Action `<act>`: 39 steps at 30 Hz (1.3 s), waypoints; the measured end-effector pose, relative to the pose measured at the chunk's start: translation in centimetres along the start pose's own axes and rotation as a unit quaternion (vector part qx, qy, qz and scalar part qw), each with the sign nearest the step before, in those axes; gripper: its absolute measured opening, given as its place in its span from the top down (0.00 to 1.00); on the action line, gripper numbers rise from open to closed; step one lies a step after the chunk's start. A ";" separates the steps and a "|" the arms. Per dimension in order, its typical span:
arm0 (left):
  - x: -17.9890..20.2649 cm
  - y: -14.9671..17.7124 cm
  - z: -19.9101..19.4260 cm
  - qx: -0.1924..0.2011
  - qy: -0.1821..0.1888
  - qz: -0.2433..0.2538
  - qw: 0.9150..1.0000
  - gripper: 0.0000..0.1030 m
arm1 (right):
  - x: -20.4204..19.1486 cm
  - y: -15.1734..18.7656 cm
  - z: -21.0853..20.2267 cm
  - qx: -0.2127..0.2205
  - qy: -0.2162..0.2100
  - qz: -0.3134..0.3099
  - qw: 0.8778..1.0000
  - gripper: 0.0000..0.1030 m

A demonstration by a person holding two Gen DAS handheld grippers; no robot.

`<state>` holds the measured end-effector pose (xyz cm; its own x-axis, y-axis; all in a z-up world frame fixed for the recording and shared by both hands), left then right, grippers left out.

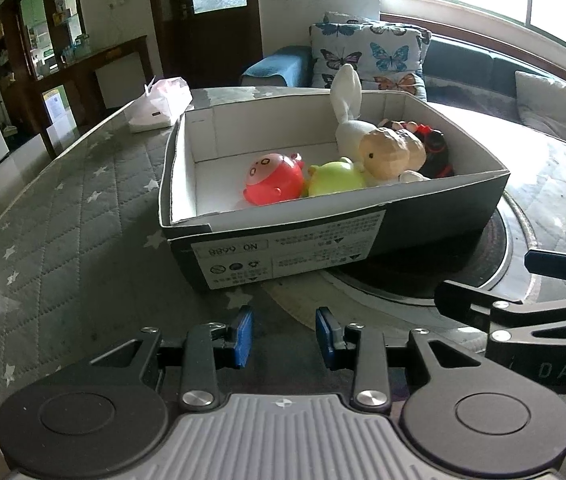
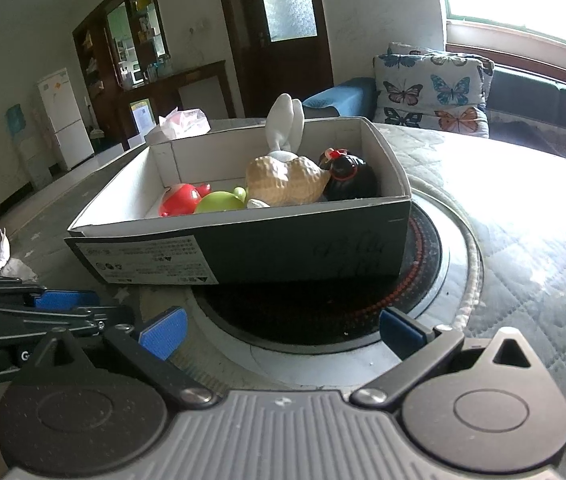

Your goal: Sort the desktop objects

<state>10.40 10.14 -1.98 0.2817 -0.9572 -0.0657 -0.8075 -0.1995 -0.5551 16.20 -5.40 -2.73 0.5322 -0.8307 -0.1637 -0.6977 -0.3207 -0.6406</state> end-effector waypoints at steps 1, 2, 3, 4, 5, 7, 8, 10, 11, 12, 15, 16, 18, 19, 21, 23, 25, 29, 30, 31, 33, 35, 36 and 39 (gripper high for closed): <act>0.0 -0.1 0.0 0.000 -0.001 0.000 1.000 0.64 | 0.0 -0.1 0.1 -0.001 -0.001 0.001 1.000 0.00; 0.0 -0.1 0.0 0.001 -0.002 0.000 1.000 0.64 | 0.1 -0.2 0.2 -0.002 -0.001 0.002 1.000 0.00; 0.0 -0.2 0.0 0.001 -0.003 0.001 1.000 0.64 | 0.1 -0.3 0.3 -0.003 -0.002 0.002 1.000 0.00; 0.0 -0.2 0.1 0.001 -0.004 0.002 1.000 0.64 | 0.1 -0.4 0.3 -0.003 -0.002 0.002 1.000 0.00; 0.0 -0.3 0.1 0.001 -0.005 0.003 1.000 0.64 | 0.1 -0.4 0.4 -0.003 -0.002 0.002 1.000 0.00; 0.1 -0.4 0.1 0.001 -0.007 0.003 1.000 0.64 | 0.0 -0.6 0.5 -0.004 -0.004 0.000 1.000 0.00; 0.1 -0.4 0.2 0.001 -0.007 0.002 1.000 0.64 | 0.0 -0.7 0.6 -0.004 -0.005 -0.001 1.000 0.00; 0.1 -0.5 0.3 -0.001 -0.009 0.001 1.000 0.64 | 0.0 -0.8 0.8 -0.006 -0.006 -0.003 1.000 0.00; 0.1 -0.5 0.4 -0.002 -0.010 0.000 1.000 0.64 | -0.1 -0.9 0.8 -0.006 -0.007 -0.004 1.000 0.00; 0.0 -0.6 0.4 -0.003 -0.011 -0.001 1.000 0.64 | -0.1 -0.9 0.9 -0.007 -0.007 -0.005 1.000 0.00; -0.1 -0.6 0.6 -0.004 -0.013 -0.004 1.000 0.64 | 0.1 -1.1 1.2 -0.011 -0.009 -0.002 1.000 0.00; -0.1 -0.7 0.6 -0.004 -0.015 -0.005 1.000 0.64 | 0.2 -1.1 1.3 -0.012 -0.009 0.000 1.000 0.00; -0.2 -0.8 0.7 -0.006 -0.017 -0.007 1.000 0.64 | 0.3 -1.3 1.5 -0.014 -0.011 0.002 1.000 0.00; -0.2 -0.8 0.8 -0.006 -0.018 -0.008 1.000 0.64 | 0.3 -1.3 1.5 -0.014 -0.012 0.003 1.000 0.00; -0.2 -0.9 0.8 -0.006 -0.019 -0.008 1.000 0.64 | 0.3 -1.4 1.6 -0.015 -0.012 0.002 1.000 0.00; -0.2 -1.0 0.8 -0.006 -0.019 -0.008 1.000 0.64 | 0.3 -1.5 1.7 -0.015 -0.011 0.000 1.000 0.00; -0.2 -1.1 0.8 -0.006 -0.020 -0.009 1.000 0.64 | 0.3 -1.6 1.8 -0.016 -0.010 -0.001 1.000 0.00; -0.2 -1.2 0.9 -0.008 -0.023 -0.010 1.000 0.64 | 0.2 -1.7 2.0 -0.018 -0.007 -0.004 1.000 0.00; -0.2 -1.3 0.9 -0.008 -0.024 -0.010 1.000 0.64 | 0.2 -1.8 2.0 -0.019 -0.007 -0.006 1.000 0.00; -0.2 -1.3 0.9 -0.009 -0.026 -0.010 1.000 0.64 | 0.2 -1.8 2.0 -0.019 -0.006 -0.007 1.000 0.00; -0.2 -1.4 1.0 -0.009 -0.028 -0.010 1.000 0.64 | 0.1 -1.9 2.1 -0.020 -0.005 -0.009 1.000 0.00; -0.2 -1.5 1.1 -0.010 -0.030 -0.010 0.999 0.64 | 0.1 -1.9 2.1 -0.021 -0.004 -0.010 1.000 0.00; -0.1 -1.5 1.1 -0.010 -0.031 -0.009 0.999 0.64 | 0.1 -1.9 2.1 -0.021 -0.004 -0.010 1.000 0.00; -0.1 -1.6 1.1 -0.010 -0.032 -0.010 0.999 0.64 | 0.0 -2.0 2.2 -0.022 -0.004 -0.012 1.000 0.00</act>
Point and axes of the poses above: each gripper's, at about its wrist camera, not at the fingertips, and z roughly the way its jaws point, x to its right, y to its underside, the point moved 2 cm from there along z, roughly the way its jaws point, and after that the axes turned 9 degrees about -x, right-handed, at the moved point
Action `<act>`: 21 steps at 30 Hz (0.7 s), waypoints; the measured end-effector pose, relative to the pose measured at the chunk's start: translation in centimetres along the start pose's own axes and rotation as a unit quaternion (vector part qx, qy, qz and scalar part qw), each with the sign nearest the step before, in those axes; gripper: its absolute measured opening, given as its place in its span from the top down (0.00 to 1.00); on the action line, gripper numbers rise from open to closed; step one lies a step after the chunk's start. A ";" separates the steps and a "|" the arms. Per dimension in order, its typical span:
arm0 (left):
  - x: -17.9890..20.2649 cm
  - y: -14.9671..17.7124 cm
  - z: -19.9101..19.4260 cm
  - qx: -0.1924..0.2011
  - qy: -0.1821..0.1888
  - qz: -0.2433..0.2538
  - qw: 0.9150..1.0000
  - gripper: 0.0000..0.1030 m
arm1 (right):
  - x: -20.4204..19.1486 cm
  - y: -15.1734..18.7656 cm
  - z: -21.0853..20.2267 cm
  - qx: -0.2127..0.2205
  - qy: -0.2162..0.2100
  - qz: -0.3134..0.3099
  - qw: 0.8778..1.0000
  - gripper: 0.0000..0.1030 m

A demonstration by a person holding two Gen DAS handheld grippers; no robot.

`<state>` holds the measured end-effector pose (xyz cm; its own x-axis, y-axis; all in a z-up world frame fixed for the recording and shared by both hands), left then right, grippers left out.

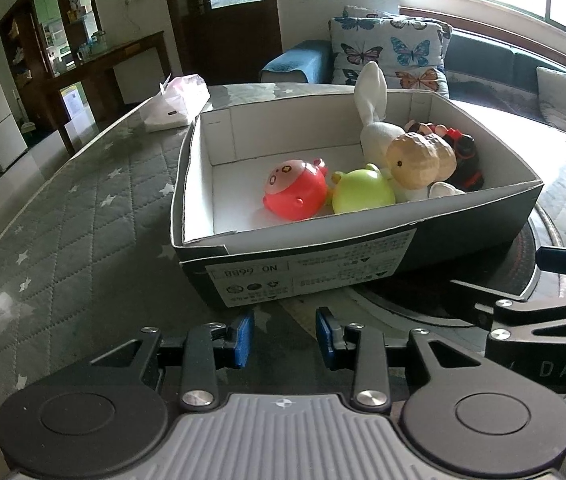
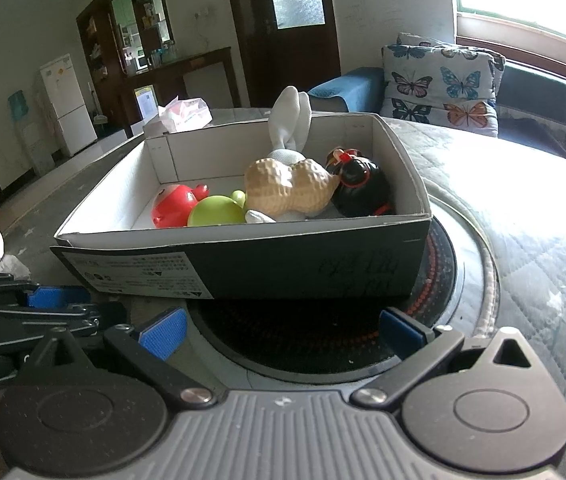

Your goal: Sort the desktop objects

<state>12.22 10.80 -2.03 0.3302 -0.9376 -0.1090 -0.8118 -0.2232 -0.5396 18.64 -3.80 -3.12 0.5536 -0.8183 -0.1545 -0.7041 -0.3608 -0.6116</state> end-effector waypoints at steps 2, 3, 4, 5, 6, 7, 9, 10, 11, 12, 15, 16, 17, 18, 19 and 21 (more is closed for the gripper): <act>0.0 -0.1 0.0 0.000 0.001 0.000 1.000 0.64 | 0.0 -0.1 0.1 -0.001 0.000 -0.001 1.000 0.00; 0.1 -0.1 0.0 0.000 0.001 0.000 1.000 0.64 | -0.1 -0.1 0.1 -0.001 0.000 -0.002 1.000 0.00; 0.1 -0.1 0.0 0.000 0.001 0.000 1.000 0.64 | -0.1 -0.1 0.1 -0.001 0.000 -0.002 1.000 0.00; 0.1 -0.2 0.0 0.000 0.001 0.000 1.000 0.64 | -0.1 -0.1 0.2 -0.001 -0.001 -0.002 1.000 0.00; 0.1 -0.2 0.0 0.000 0.001 0.000 1.000 0.64 | -0.1 -0.1 0.2 -0.002 -0.001 -0.002 1.000 0.00; 0.2 -0.2 0.1 -0.001 0.000 -0.001 1.000 0.64 | -0.1 -0.1 0.2 -0.002 -0.002 -0.003 1.000 0.00; 0.1 -0.3 0.1 -0.001 0.000 -0.002 1.000 0.64 | -0.1 -0.2 0.3 -0.002 -0.002 -0.003 1.000 0.00; 0.1 -0.3 0.1 -0.001 0.000 -0.002 1.000 0.64 | 0.0 -0.2 0.3 -0.002 -0.002 -0.004 1.000 0.00; 0.2 -0.3 0.1 -0.001 0.000 -0.003 1.000 0.64 | 0.0 -0.3 0.3 -0.002 -0.002 -0.004 1.000 0.00; 0.2 -0.4 0.0 0.001 0.000 -0.003 1.000 0.64 | 0.0 -0.3 0.3 -0.002 -0.003 -0.003 1.000 0.00; 0.2 -0.5 0.0 0.004 0.000 -0.004 1.000 0.64 | 0.0 -0.3 0.2 0.000 -0.004 -0.002 1.000 0.00; 0.2 -0.5 0.0 0.005 -0.001 -0.004 1.000 0.65 | 0.1 -0.3 0.2 0.001 -0.004 -0.002 1.000 0.00; 0.2 -0.5 -0.1 0.006 -0.002 -0.005 1.000 0.65 | 0.1 -0.3 0.2 0.001 -0.005 -0.001 1.000 0.00; 0.2 -0.6 -0.1 0.008 -0.003 -0.005 1.000 0.65 | 0.1 -0.3 0.2 0.001 -0.005 -0.001 1.000 0.00; 0.2 -0.6 -0.1 0.008 -0.004 -0.004 1.000 0.65 | 0.1 -0.3 0.2 0.001 -0.005 -0.002 1.000 0.00; 0.2 -0.6 -0.1 0.007 -0.002 -0.004 1.000 0.65 | 0.0 -0.2 0.2 0.001 -0.005 -0.002 1.000 0.00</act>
Point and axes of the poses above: each gripper's, at about its wrist camera, not at the fingertips, and z roughly the way its jaws point, x to its right, y to its underside, the point moved 2 cm from there along z, roughly the way its jaws point, and after that the axes turned 9 degrees about -x, right-handed, at the moved point
